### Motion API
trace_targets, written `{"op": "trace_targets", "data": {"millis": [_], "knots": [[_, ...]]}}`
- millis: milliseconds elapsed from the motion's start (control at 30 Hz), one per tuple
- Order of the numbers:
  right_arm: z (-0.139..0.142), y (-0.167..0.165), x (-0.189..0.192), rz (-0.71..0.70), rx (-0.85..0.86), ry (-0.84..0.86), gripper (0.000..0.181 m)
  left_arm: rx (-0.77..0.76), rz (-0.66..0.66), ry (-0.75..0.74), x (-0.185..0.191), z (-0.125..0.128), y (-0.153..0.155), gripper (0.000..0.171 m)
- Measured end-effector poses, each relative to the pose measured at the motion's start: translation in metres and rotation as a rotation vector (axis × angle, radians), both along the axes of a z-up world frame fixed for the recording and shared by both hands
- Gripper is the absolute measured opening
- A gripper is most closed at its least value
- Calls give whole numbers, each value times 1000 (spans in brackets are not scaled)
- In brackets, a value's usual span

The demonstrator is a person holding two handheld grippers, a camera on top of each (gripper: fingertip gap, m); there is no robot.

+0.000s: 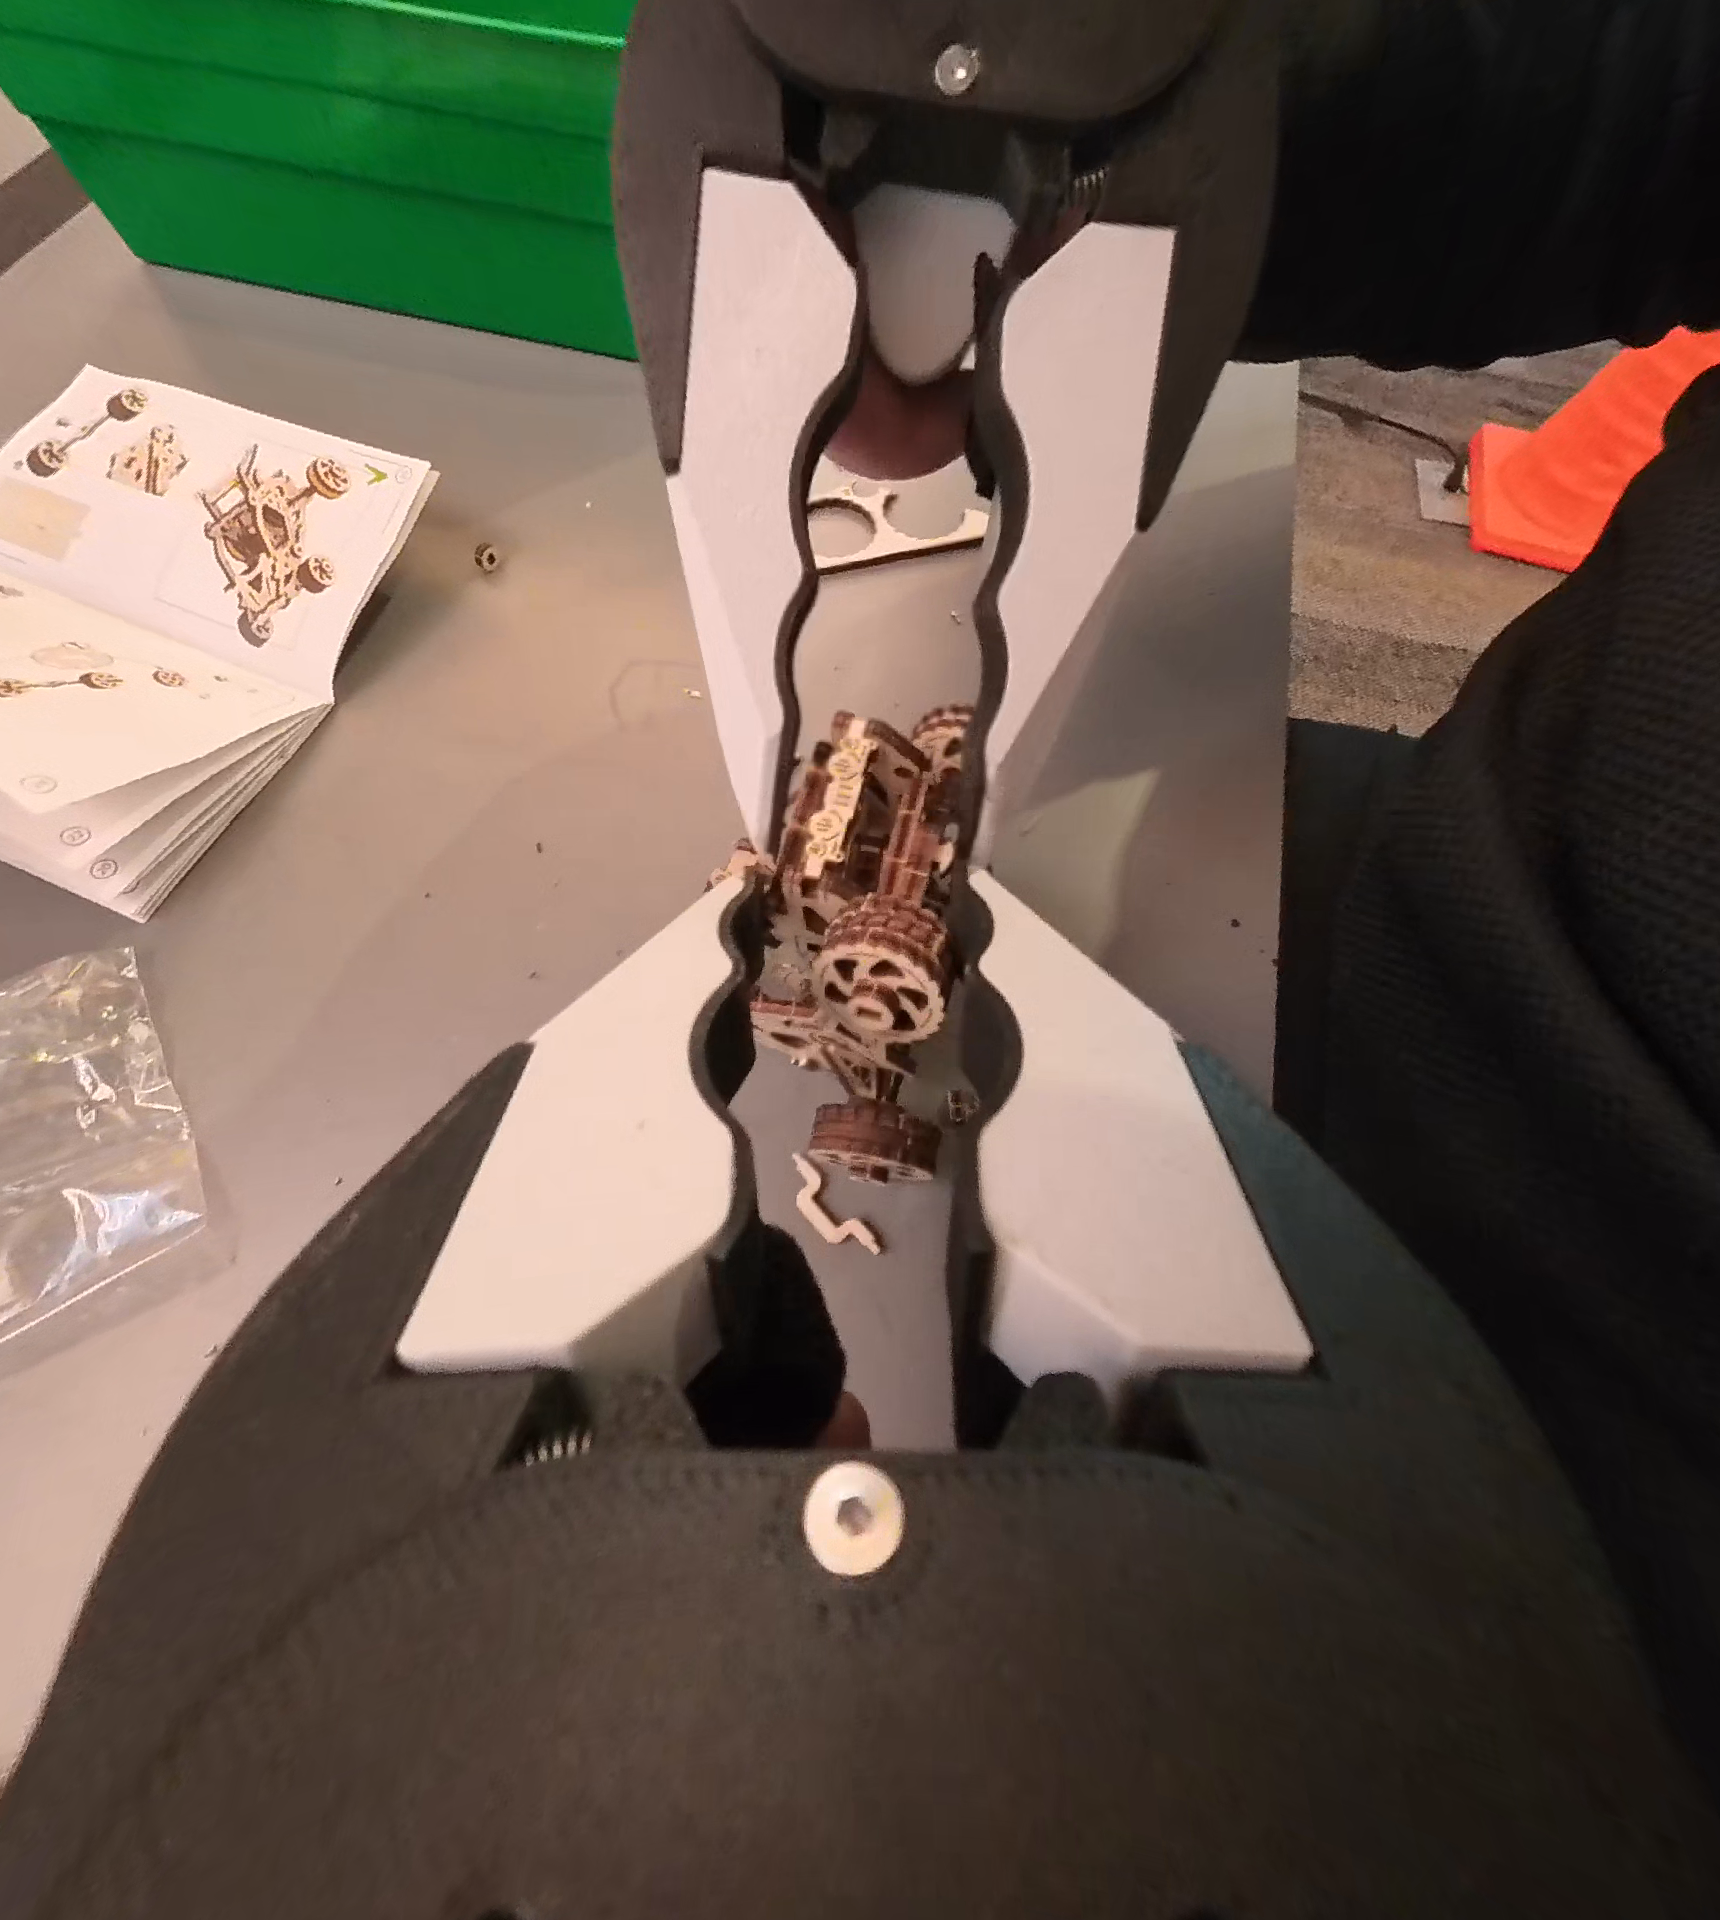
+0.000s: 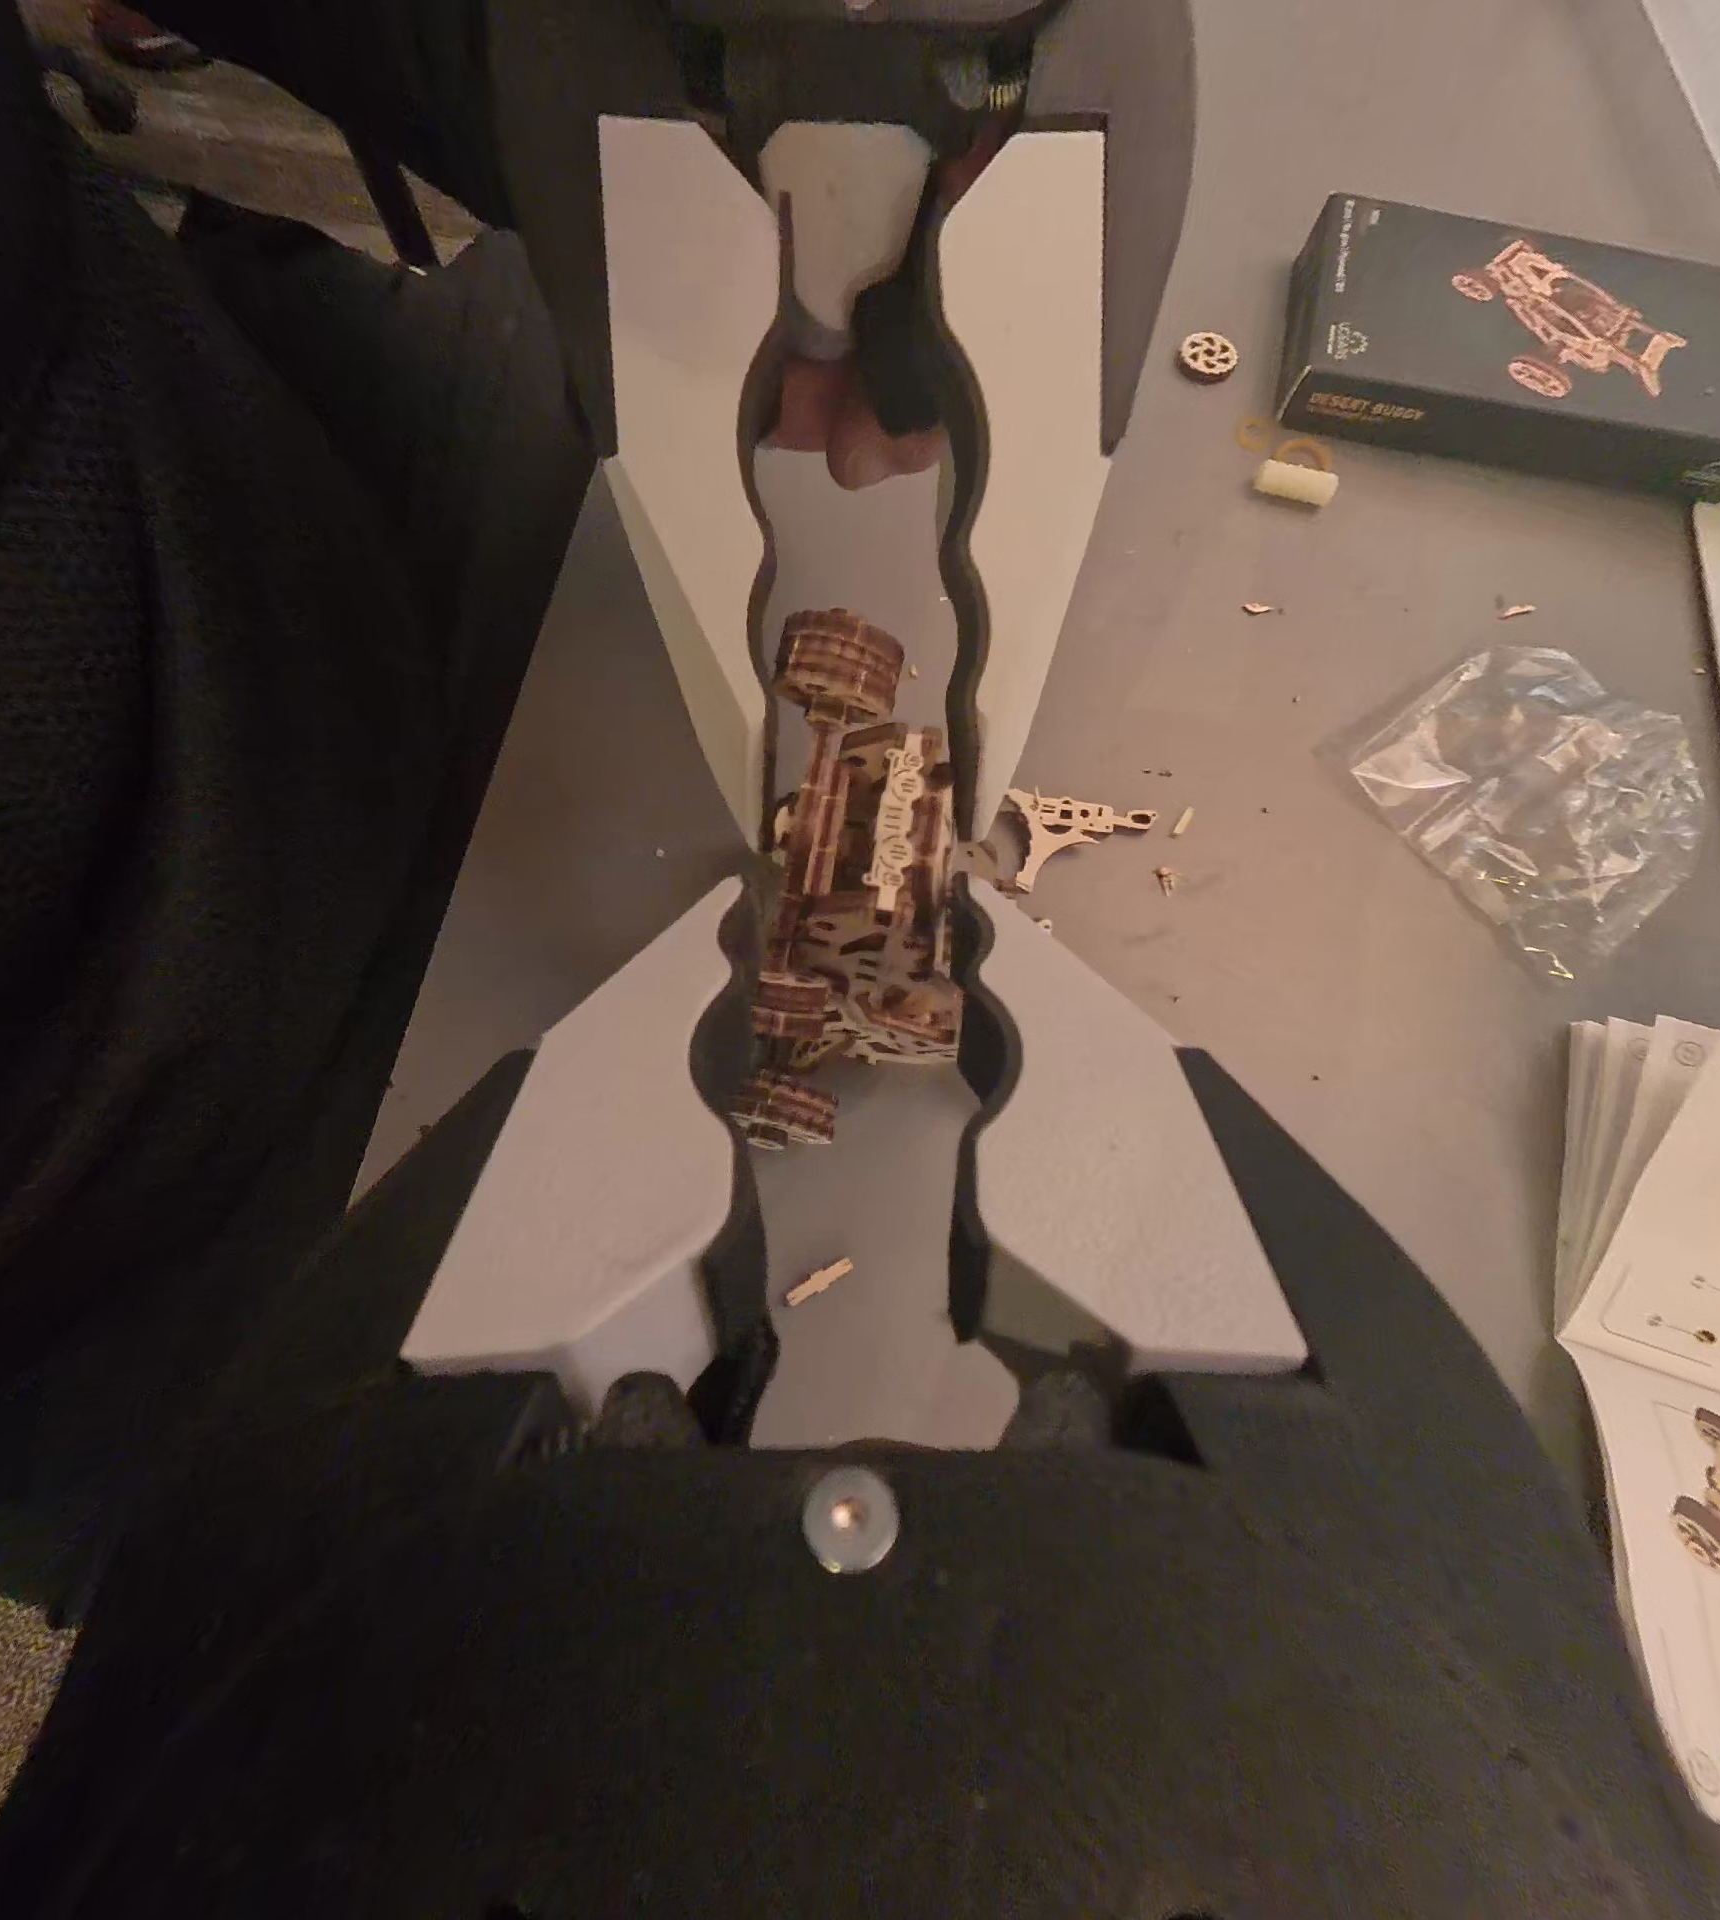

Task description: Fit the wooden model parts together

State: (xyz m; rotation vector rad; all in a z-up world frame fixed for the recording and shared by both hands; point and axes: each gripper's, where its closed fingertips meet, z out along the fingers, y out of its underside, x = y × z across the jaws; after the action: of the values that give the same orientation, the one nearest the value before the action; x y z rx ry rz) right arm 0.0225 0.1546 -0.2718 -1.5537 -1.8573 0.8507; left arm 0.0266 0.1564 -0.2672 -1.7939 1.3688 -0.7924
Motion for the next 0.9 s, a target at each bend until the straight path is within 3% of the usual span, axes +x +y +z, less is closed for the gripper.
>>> {"op": "trace_targets", "data": {"millis": [700, 900], "knots": [[7, -2, -1, -83, 16, 18, 29, -7, 41, -36, -14, -3, -5, 39], [14, -4, -4, -114, 35, 38, 36, 12, 45, -73, -20, 12, -8, 40]]}}
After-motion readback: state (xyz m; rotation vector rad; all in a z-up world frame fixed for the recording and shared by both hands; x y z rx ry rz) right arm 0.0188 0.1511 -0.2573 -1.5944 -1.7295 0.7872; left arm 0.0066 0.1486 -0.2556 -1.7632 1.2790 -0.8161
